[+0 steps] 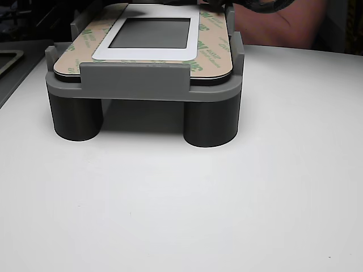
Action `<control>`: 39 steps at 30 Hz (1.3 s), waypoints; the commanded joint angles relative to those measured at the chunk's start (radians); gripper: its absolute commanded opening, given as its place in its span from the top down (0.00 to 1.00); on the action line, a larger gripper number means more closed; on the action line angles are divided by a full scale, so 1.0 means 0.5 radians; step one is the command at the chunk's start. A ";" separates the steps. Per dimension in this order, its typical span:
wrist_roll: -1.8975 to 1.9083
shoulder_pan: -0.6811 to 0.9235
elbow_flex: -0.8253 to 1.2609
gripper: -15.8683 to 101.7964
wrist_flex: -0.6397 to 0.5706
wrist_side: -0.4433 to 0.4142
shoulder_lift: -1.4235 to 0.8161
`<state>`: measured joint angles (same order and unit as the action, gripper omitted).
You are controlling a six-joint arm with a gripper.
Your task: Peel off protective film from adhesive tape.
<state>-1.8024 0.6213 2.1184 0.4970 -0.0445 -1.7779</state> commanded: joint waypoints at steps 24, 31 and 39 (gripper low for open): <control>-0.055 0.009 -0.077 0.95 -0.089 0.031 0.067; -0.037 0.031 -0.089 0.95 -0.089 0.012 0.077; -0.034 0.037 -0.092 0.95 -0.095 0.015 0.086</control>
<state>-1.8193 0.6458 2.1016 0.4587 -0.0368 -1.7181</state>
